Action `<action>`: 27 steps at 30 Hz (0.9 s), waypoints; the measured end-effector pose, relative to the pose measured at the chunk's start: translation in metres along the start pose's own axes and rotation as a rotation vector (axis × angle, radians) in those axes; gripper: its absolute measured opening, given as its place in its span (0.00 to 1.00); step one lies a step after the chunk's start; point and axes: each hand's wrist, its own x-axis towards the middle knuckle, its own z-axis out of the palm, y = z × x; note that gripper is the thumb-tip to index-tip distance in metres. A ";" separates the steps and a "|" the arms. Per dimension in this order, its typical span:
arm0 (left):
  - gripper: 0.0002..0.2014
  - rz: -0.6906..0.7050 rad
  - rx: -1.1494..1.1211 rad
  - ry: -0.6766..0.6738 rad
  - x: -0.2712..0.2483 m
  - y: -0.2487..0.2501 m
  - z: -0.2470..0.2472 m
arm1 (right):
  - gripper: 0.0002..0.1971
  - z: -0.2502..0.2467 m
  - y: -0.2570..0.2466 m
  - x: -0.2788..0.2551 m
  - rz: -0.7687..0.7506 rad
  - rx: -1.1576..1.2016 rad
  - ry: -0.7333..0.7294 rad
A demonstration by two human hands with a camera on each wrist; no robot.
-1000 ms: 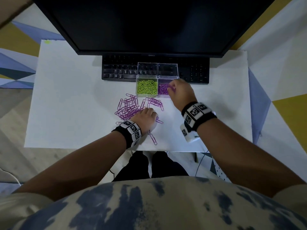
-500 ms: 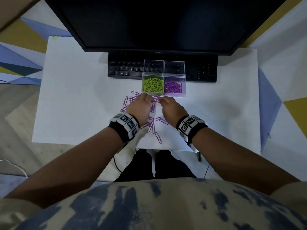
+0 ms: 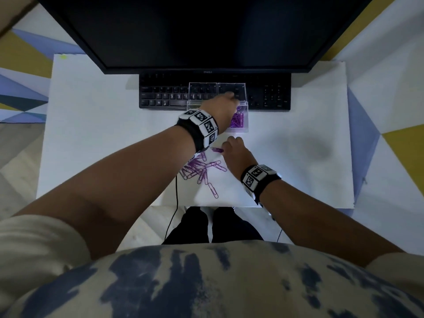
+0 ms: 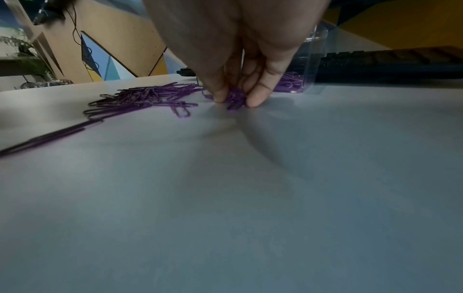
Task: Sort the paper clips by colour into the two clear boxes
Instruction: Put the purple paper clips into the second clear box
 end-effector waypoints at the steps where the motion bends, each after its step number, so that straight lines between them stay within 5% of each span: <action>1: 0.18 0.009 0.012 -0.010 0.003 0.002 0.002 | 0.09 0.002 0.002 -0.002 0.007 0.003 -0.017; 5: 0.19 0.093 0.038 -0.009 0.003 0.004 0.011 | 0.13 0.000 0.004 -0.012 0.017 0.082 -0.024; 9: 0.14 0.108 -0.109 0.115 -0.015 -0.002 0.014 | 0.08 -0.028 0.008 -0.025 0.138 0.465 0.108; 13: 0.07 -0.034 -0.302 0.310 -0.057 -0.013 0.025 | 0.06 -0.064 0.020 -0.025 0.174 0.604 0.189; 16: 0.08 -0.162 -0.309 0.137 -0.088 -0.017 0.044 | 0.06 -0.093 0.029 -0.011 0.170 0.578 0.265; 20: 0.13 -0.109 -0.251 -0.139 -0.109 -0.010 0.072 | 0.09 -0.114 0.033 0.023 0.181 0.429 0.171; 27: 0.18 -0.087 -0.135 -0.235 -0.111 -0.003 0.085 | 0.12 -0.108 0.029 0.032 0.200 0.412 0.125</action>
